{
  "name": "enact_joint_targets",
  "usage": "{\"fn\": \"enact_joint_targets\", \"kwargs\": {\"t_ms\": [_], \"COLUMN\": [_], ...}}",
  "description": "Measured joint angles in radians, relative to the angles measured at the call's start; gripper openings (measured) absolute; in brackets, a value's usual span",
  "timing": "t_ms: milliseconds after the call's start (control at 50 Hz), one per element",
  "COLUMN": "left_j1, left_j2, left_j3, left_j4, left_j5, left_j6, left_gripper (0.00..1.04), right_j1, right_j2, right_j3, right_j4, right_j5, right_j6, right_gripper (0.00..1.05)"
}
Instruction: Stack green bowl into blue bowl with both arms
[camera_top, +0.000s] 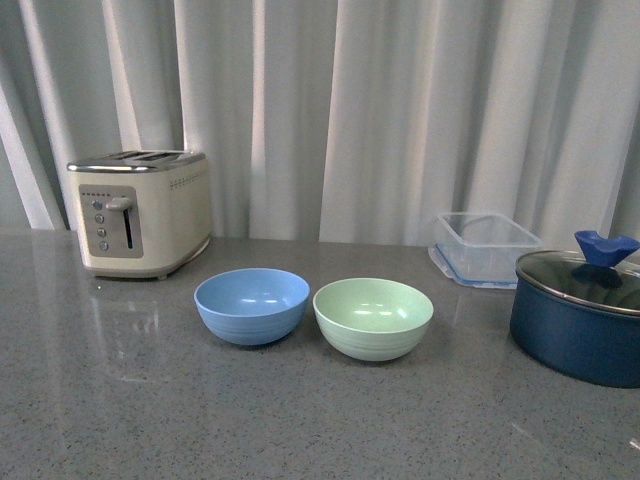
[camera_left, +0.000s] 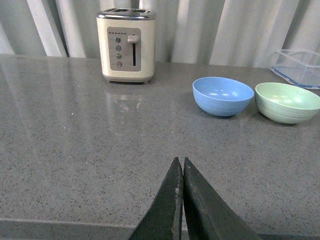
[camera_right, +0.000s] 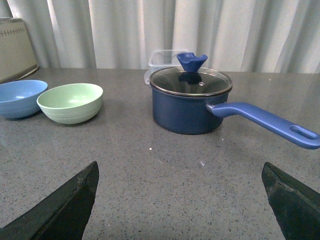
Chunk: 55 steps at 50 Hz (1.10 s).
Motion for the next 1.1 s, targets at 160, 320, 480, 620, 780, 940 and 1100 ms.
{"fn": "enact_joint_targets", "kwargs": {"t_ms": [160,320,480,620,780,940,1100], "left_j1": [0.0,0.0,0.0,0.0,0.0,0.0,0.0], "left_j2": [-0.159,-0.19,-0.19,-0.19,-0.191,-0.191,-0.191], "left_j3": [0.0,0.0,0.0,0.0,0.0,0.0,0.0], "left_j4": [-0.188,-0.198,-0.198,-0.198,-0.198,-0.198,-0.198], "left_j5": [0.0,0.0,0.0,0.0,0.0,0.0,0.0], "left_j6": [0.0,0.0,0.0,0.0,0.0,0.0,0.002], "left_gripper": [0.04,0.04,0.16,0.37,0.6,0.91,0.98], "right_j1": [0.0,0.0,0.0,0.002,0.081,0.227,0.334], "right_j2": [0.0,0.0,0.0,0.021,0.441,0.867,1.21], "right_j3": [0.0,0.0,0.0,0.014,0.242,0.507,0.752], "right_j4": [0.0,0.0,0.0,-0.039,-0.26,-0.139,-0.106], "right_j5": [0.0,0.0,0.0,0.001,0.06,0.096,0.087], "right_j6": [0.0,0.0,0.0,0.008,0.023,0.006,0.032], "right_gripper": [0.95,0.95,0.95,0.95,0.95,0.95,0.95]}}
